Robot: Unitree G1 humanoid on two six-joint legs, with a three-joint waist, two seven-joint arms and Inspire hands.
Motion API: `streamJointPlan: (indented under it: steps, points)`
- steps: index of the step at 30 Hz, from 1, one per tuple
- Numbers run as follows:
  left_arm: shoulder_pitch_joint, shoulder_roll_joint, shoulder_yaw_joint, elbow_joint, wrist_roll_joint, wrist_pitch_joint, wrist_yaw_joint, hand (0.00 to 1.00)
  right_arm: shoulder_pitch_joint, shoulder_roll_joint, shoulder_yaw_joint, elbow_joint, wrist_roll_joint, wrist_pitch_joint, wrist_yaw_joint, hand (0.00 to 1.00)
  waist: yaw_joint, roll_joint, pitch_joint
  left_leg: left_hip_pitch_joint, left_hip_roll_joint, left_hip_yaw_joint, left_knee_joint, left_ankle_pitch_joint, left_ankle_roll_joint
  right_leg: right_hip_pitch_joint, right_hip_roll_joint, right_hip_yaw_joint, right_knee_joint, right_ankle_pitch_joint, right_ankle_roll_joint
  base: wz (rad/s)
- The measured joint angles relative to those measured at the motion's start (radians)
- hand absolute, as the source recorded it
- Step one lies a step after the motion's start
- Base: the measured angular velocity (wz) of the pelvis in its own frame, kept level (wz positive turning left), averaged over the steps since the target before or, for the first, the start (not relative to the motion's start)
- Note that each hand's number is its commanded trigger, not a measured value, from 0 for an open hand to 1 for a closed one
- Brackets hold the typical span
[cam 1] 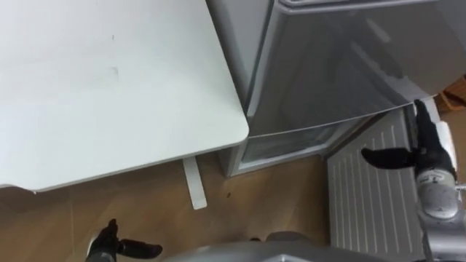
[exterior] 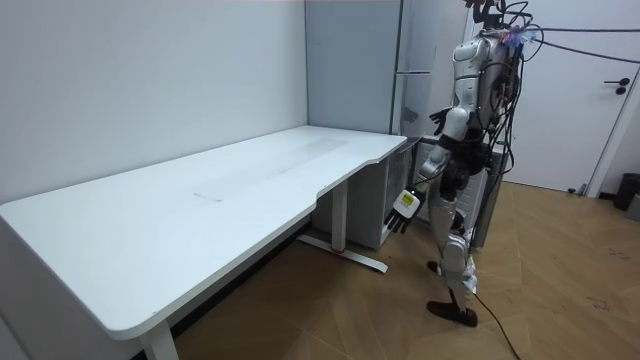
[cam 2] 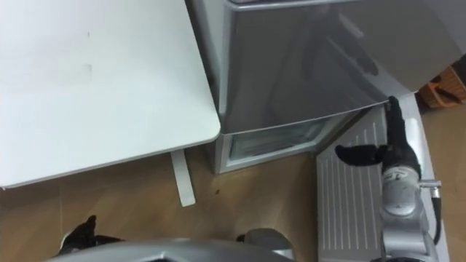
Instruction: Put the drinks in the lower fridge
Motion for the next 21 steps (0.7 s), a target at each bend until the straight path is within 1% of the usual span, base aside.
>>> streamJointPlan:
  steps: [2,3,4,6,7,8,10,13,15,17,18,20,21]
  points:
    - [0.007,0.002,0.005,0.000,0.001,0.000,-0.014,0.00,0.000,-0.002,-0.046,-0.027,-0.010,-0.002,-0.027,0.00,-0.003,-0.002,-0.0006,-0.002,0.000,0.000,0.000,0.000,0.000,-0.002,0.000,-0.001,0.000,0.000,0.000,-0.02]
    - [0.014,0.003,0.005,-0.010,0.002,0.002,-0.017,0.00,-0.004,-0.009,-0.069,-0.029,-0.010,-0.010,-0.056,0.00,-0.008,-0.001,-0.0001,-0.004,0.001,-0.001,0.000,0.000,0.000,-0.003,0.000,-0.002,0.000,0.000,0.000,0.00]
    - [0.034,0.002,0.012,-0.025,0.002,0.005,-0.019,0.00,-0.008,-0.014,-0.095,-0.032,-0.011,-0.012,-0.084,0.00,-0.010,0.000,0.0001,-0.006,0.001,0.000,0.000,0.000,0.000,-0.006,0.000,-0.003,0.001,0.000,0.000,0.00]
    - [0.046,0.001,0.027,-0.043,0.002,0.010,-0.017,0.00,-0.009,-0.019,-0.124,-0.032,-0.010,-0.015,-0.136,0.00,-0.017,0.000,-0.0003,-0.010,0.002,0.000,0.000,0.000,0.000,-0.008,0.001,-0.005,0.000,0.000,0.000,0.00]
    - [0.052,0.001,0.036,-0.056,0.002,0.017,-0.015,0.00,-0.001,-0.019,-0.141,-0.032,-0.002,-0.015,-0.172,0.00,-0.018,0.004,0.0011,-0.011,0.002,-0.001,0.000,0.000,0.000,-0.008,0.001,-0.005,-0.002,0.001,-0.001,0.03]
    - [0.056,0.001,0.040,-0.062,0.002,0.018,-0.015,0.00,0.006,-0.019,-0.147,-0.031,0.009,-0.015,-0.189,0.00,-0.019,0.001,-0.0017,-0.011,0.003,-0.002,0.000,0.000,0.000,-0.008,0.001,-0.005,-0.002,0.001,-0.001,0.04]
    - [0.063,0.001,0.048,-0.069,0.002,0.019,-0.014,0.00,0.021,-0.019,-0.170,-0.026,0.045,-0.015,-0.225,0.00,-0.020,0.008,-0.0010,-0.013,0.003,-0.004,0.000,0.000,0.000,-0.008,0.001,-0.005,-0.003,0.001,-0.001,0.02]
    - [0.081,0.001,0.073,-0.072,0.001,0.020,-0.013,0.00,0.032,-0.019,-0.191,-0.011,0.096,-0.015,-0.275,0.00,-0.039,0.010,-0.0023,-0.011,0.003,-0.003,0.000,0.000,0.000,-0.006,0.001,-0.006,-0.001,0.001,-0.001,0.00]
    - [0.092,0.001,0.077,-0.085,0.002,0.031,-0.012,0.00,0.042,-0.019,-0.213,0.027,0.156,-0.011,-0.307,0.00,-0.043,0.008,-0.0021,-0.001,0.003,0.001,-0.001,0.000,0.000,-0.001,0.002,-0.002,0.000,0.000,-0.001,-0.04]
    - [0.095,0.001,0.088,-0.091,0.001,0.041,-0.017,0.00,0.049,-0.019,-0.220,0.059,0.203,-0.004,-0.318,0.00,-0.045,0.005,-0.0009,0.004,0.003,0.005,-0.002,0.000,0.000,0.003,0.003,0.003,-0.002,0.000,-0.001,-0.05]
    - [0.097,0.001,0.101,-0.091,0.001,0.047,-0.018,0.00,0.049,-0.019,-0.222,0.095,0.223,-0.002,-0.319,0.00,-0.048,0.008,0.0015,0.004,0.004,0.009,-0.002,0.000,0.000,0.004,0.005,0.008,-0.014,0.004,0.000,-0.08]
    - [0.090,0.002,0.112,-0.091,0.001,0.050,-0.014,0.00,0.048,-0.019,-0.224,0.175,0.247,-0.002,-0.318,0.00,-0.048,0.007,0.0002,0.004,0.005,0.010,-0.008,0.000,0.000,0.005,0.009,0.009,-0.020,0.011,0.000,-0.02]
    - [0.086,0.002,0.111,-0.091,0.001,0.050,-0.012,0.00,0.048,-0.019,-0.224,0.225,0.295,0.009,-0.318,0.00,-0.047,0.007,-0.0005,0.005,0.005,0.010,-0.014,0.000,0.000,0.004,0.010,0.010,-0.016,0.013,0.000,0.00]
